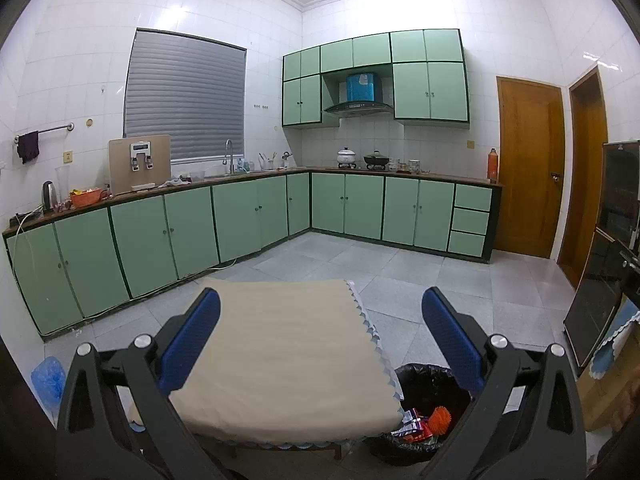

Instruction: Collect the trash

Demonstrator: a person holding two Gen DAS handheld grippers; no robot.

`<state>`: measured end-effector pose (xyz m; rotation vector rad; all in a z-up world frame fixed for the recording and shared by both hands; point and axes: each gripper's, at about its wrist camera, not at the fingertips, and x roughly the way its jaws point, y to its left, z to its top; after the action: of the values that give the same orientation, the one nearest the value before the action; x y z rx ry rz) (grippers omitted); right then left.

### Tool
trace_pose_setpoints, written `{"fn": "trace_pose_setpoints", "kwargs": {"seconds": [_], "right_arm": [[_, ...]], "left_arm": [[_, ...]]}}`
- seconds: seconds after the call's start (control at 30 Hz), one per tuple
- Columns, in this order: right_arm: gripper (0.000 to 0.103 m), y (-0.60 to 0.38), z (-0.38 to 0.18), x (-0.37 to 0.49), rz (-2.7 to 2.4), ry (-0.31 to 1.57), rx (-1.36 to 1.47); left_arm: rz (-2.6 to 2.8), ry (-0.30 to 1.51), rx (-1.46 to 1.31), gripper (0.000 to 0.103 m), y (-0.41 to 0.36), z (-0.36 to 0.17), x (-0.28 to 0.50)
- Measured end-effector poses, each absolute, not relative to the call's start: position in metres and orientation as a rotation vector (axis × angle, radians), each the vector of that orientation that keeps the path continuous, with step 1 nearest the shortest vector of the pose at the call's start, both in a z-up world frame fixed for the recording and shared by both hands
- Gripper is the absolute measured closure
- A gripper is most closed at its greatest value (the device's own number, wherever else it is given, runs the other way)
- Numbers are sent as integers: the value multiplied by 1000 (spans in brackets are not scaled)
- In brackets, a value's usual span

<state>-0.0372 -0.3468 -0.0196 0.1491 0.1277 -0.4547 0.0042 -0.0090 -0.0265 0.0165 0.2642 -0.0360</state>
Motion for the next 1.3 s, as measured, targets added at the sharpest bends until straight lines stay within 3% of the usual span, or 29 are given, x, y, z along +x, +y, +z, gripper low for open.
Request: {"fn": "trace_pose_setpoints", "kwargs": {"seconds": [1.3], "right_arm": [[6,-350,-19,-29,-452,146,150]], "left_arm": [[-57,275,14,5,0,-26,5]]}}
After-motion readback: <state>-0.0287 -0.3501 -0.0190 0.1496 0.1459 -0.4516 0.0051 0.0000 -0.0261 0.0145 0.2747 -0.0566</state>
